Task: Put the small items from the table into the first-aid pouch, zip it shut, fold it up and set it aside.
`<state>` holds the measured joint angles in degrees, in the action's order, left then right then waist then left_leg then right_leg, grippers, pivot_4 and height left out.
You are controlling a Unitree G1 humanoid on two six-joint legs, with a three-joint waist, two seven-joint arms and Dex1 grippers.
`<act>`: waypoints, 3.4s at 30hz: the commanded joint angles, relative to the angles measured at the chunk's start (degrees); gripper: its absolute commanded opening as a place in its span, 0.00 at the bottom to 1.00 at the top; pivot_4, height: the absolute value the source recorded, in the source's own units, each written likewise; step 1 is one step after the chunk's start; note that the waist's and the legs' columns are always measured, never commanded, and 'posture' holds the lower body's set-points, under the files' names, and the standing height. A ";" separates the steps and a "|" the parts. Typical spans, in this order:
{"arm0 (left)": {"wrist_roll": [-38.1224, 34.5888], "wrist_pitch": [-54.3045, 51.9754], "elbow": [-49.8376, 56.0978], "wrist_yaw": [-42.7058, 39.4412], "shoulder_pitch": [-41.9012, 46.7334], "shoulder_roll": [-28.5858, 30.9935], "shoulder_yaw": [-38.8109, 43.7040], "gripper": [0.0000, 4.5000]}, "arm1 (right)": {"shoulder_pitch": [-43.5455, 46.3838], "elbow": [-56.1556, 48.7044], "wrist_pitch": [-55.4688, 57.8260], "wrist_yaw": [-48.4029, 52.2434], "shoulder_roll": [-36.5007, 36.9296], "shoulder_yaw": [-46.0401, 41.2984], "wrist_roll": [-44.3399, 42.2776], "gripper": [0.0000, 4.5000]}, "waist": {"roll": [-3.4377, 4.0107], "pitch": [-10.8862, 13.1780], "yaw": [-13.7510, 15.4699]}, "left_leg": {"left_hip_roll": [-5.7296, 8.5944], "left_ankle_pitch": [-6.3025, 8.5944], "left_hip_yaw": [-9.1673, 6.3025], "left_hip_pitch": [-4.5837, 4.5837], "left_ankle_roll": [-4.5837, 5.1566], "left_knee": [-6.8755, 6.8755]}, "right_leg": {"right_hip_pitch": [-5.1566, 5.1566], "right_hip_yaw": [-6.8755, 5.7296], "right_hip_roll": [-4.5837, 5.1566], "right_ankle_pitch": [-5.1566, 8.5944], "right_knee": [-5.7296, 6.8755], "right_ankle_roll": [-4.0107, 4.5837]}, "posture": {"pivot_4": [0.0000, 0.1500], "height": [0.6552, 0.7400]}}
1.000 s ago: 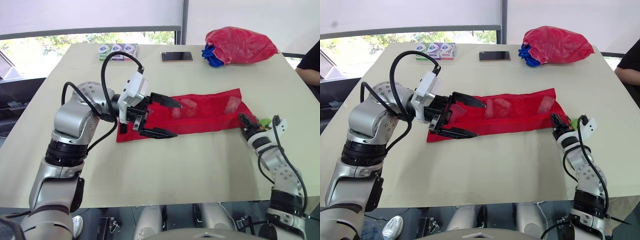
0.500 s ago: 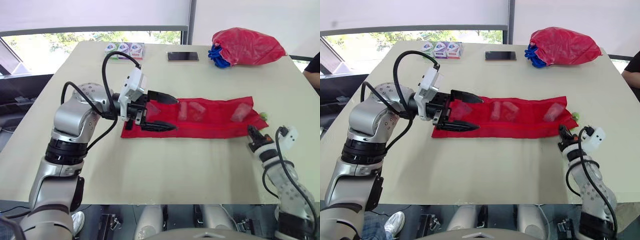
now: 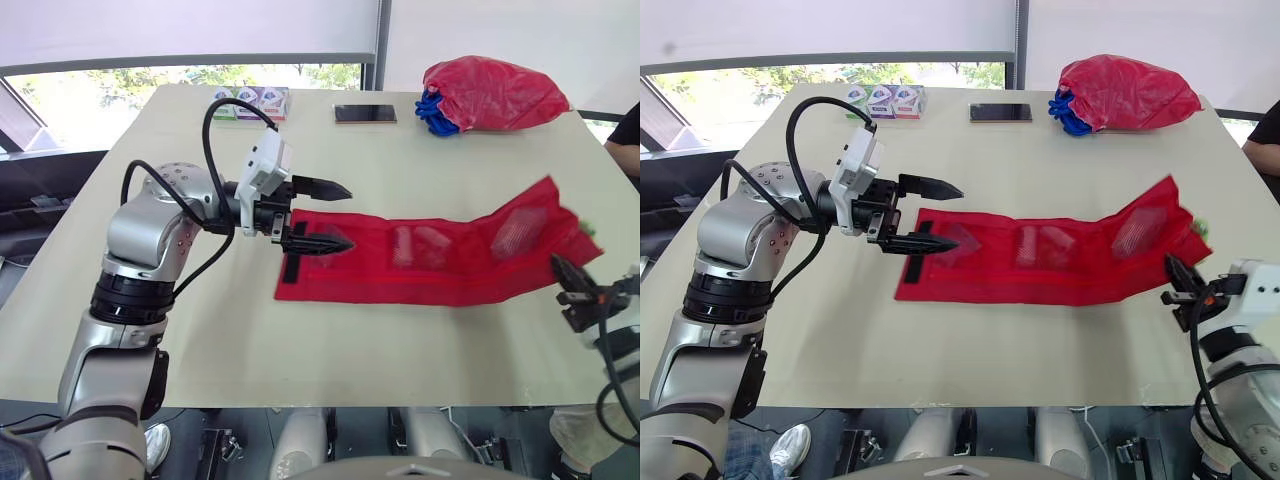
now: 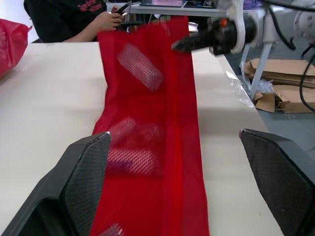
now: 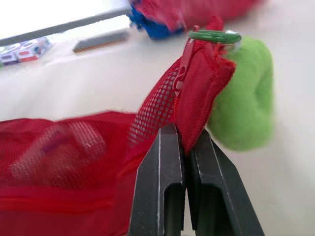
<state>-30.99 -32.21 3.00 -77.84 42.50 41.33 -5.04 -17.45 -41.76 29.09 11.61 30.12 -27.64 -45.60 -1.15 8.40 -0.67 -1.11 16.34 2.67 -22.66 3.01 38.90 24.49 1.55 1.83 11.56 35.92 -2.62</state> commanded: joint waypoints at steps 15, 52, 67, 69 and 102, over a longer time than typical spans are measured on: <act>-0.92 -0.16 3.08 2.34 -0.79 3.04 3.40 1.00 | 26.19 -2.11 6.16 18.09 22.82 36.22 22.14 0.00 | -0.12 0.05 0.29 | 0.00 0.01 -0.05 -0.18 0.02 0.29 | -0.01 -0.06 0.02 -0.03 -0.03 0.30 | 1.00 1.00; -5.02 -12.15 -7.15 17.94 -22.00 0.93 16.67 1.00 | 29.60 -5.83 16.02 29.18 19.29 8.98 -6.51 0.99 | -0.30 0.02 0.58 | -0.07 0.02 -0.17 -0.10 0.03 0.34 | -0.11 -0.30 0.17 -0.14 0.01 0.15 | 1.00 1.00; -13.84 -52.05 -20.91 35.13 -10.81 -7.12 22.63 1.00 | 34.47 -5.65 16.37 25.16 21.62 10.08 -10.03 0.99 | -0.33 -0.01 0.84 | -0.03 0.02 -0.23 -0.10 0.02 0.34 | -0.12 -0.35 0.14 -0.16 0.03 0.11 | 1.00 1.00; -14.09 -53.53 -21.71 36.05 -10.24 -7.66 23.50 1.00 | 34.29 -5.83 16.33 24.70 21.80 10.06 -10.20 0.99 | -0.32 -0.01 0.64 | -0.03 0.02 -0.22 -0.09 0.02 0.33 | -0.12 -0.33 0.16 -0.16 0.04 0.12 | 1.00 1.00; -14.97 -49.02 -24.72 21.06 -10.88 0.06 16.88 0.00 | 42.82 9.71 7.66 31.39 18.33 31.53 10.48 0.59 | -0.33 -0.03 0.48 | -0.04 0.00 -0.18 -0.08 -0.03 0.30 | -0.09 -0.37 0.23 -0.03 0.06 0.38 | 1.00 1.00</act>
<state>-46.27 -82.85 -21.32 -54.40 30.77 39.69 12.52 24.32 -33.77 39.51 41.19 48.40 1.64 -38.93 -1.48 8.37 -0.18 -1.14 16.34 2.49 -22.75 2.98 39.20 24.41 1.18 2.05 11.52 35.96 -2.24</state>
